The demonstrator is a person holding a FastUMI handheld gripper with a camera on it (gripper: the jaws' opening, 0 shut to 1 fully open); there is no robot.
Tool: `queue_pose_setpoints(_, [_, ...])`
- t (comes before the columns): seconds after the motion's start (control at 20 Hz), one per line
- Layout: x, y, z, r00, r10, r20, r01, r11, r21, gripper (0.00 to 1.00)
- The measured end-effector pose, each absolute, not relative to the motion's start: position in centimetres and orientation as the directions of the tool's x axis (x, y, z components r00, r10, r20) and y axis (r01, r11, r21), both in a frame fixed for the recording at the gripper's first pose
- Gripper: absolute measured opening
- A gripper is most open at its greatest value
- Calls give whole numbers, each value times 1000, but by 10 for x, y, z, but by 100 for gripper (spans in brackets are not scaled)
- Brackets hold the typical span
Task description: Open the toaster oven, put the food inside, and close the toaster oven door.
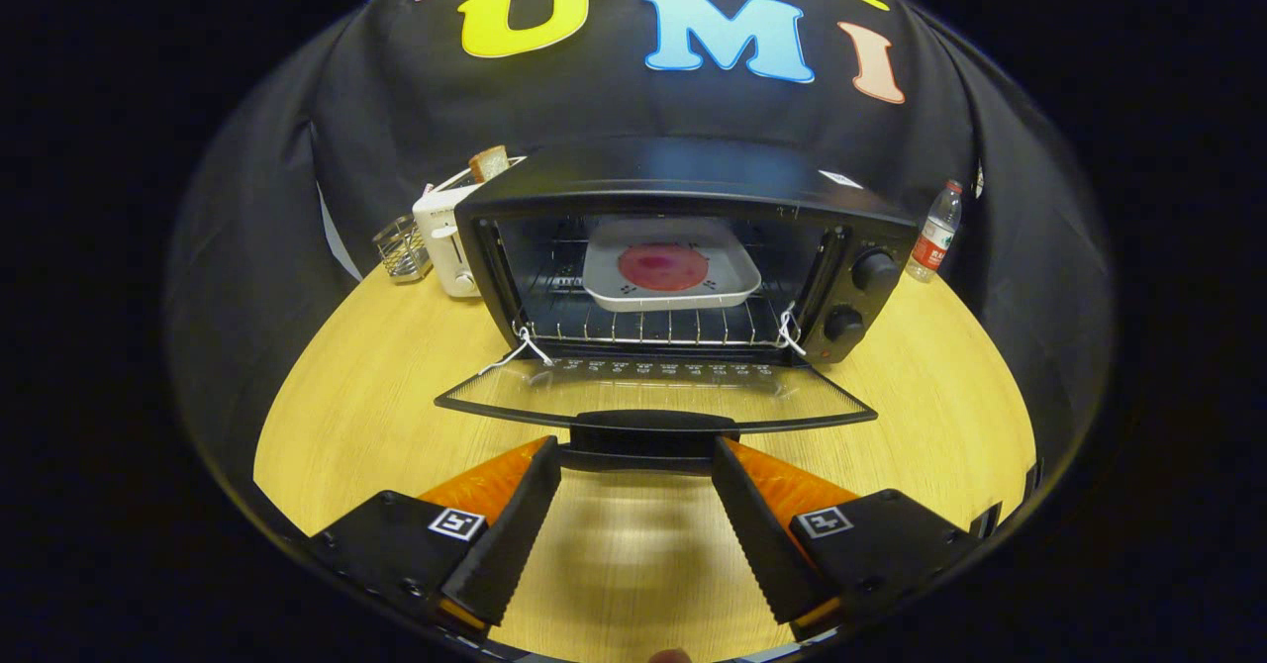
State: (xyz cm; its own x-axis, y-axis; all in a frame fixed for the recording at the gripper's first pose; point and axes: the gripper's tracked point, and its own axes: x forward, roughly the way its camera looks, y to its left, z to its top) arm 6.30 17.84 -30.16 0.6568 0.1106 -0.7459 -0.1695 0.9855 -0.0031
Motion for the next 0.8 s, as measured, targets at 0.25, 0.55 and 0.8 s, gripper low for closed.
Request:
queue_pose_setpoints(0.25, [72,179,-284,706,115,-699,-170,985,-10,98])
queue_pose_setpoints(0.55, [84,181,-267,764,111,-636,-190,980,-56,97])
queue_pose_setpoints(0.8, [102,182,-251,796,118,-594,-194,979,-65,97])
